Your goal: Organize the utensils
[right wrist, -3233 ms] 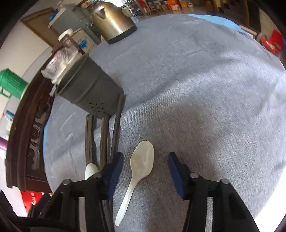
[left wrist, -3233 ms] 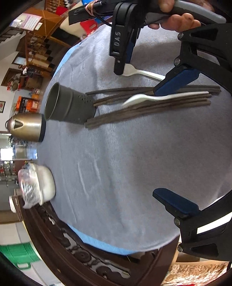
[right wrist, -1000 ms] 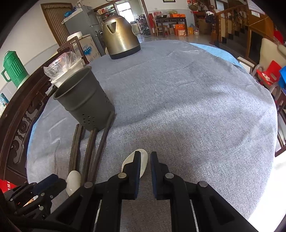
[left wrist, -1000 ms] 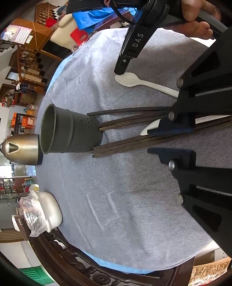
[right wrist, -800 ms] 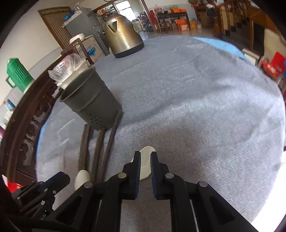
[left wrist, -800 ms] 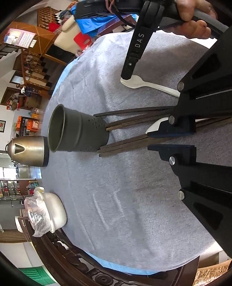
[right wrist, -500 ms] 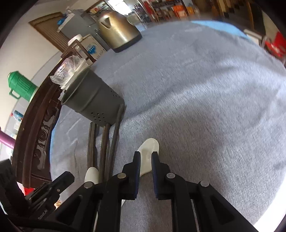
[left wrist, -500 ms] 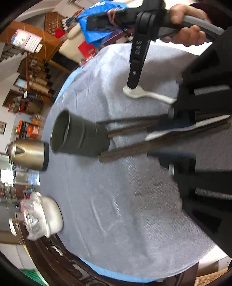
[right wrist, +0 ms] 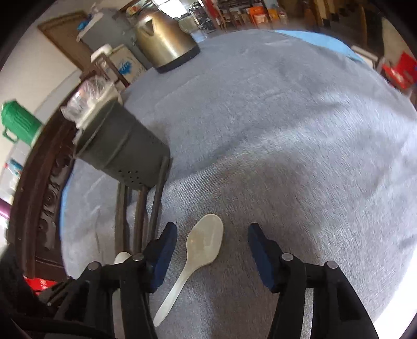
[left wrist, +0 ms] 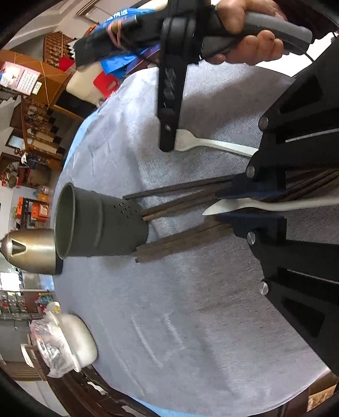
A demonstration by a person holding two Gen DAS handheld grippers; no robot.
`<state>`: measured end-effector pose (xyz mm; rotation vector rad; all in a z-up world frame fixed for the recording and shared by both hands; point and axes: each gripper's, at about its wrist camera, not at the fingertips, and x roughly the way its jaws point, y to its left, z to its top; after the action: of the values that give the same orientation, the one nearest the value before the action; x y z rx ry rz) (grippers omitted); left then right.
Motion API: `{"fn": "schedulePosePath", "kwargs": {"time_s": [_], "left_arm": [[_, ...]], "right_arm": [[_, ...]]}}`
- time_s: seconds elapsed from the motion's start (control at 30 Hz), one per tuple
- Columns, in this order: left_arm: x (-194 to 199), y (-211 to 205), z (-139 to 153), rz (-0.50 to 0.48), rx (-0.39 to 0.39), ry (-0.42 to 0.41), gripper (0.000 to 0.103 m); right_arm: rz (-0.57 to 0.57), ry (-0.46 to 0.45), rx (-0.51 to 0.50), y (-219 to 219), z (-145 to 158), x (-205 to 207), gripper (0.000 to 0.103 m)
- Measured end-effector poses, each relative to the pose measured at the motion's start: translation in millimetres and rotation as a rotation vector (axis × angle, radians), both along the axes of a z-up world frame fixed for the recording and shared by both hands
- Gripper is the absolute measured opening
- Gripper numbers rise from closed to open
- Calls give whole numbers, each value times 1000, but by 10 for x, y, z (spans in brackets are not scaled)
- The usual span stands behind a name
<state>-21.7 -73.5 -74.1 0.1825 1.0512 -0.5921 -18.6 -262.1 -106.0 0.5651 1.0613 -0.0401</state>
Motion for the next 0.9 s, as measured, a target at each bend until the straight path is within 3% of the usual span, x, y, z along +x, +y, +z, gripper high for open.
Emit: {"fn": "schedulePosePath", "kwargs": {"time_s": [0.03, 0.17, 0.47, 0.67, 0.77, 0.87, 0.9], "left_arm": [[10, -4, 1, -5, -2, -2, 9], [59, 19, -1, -13, -18, 2, 8], [193, 221, 185, 27, -82, -14, 2], [399, 324, 456, 60, -105, -82, 2], [501, 490, 436, 98, -93, -41, 2], [581, 643, 310, 144, -74, 29, 16], [578, 673, 256, 149, -70, 51, 26]], "right_arm": [[13, 3, -16, 38, -6, 29, 32], [67, 5, -121, 195, 3, 124, 12], [38, -87, -148, 94, 176, 83, 6], [28, -193, -161, 43, 434, 152, 6], [20, -189, -147, -19, 475, 180, 7], [-6, -136, -74, -141, 401, 134, 10], [-15, -101, -35, -206, 352, 120, 10]]}}
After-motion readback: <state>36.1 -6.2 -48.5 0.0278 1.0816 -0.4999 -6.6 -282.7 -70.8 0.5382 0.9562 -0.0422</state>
